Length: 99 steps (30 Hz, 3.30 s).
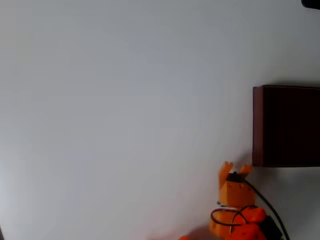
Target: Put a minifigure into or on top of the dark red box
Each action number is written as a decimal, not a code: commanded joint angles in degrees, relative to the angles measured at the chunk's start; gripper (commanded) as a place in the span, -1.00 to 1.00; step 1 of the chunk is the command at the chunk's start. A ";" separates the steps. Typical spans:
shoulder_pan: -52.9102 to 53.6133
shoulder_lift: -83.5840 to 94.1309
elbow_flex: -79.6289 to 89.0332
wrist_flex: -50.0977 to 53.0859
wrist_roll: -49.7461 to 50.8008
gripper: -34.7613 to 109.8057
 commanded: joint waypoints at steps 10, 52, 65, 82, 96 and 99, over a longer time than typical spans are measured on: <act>-0.18 0.70 -1.85 0.35 0.09 -0.51; -18.19 -19.07 -26.63 -0.79 11.43 -0.21; -19.42 -26.46 -30.23 -0.35 12.66 -0.24; -19.86 -28.48 -33.31 1.93 11.34 -0.52; -14.15 -6.33 -51.50 20.21 3.34 -0.52; -12.30 -14.77 -57.66 20.30 1.23 -0.52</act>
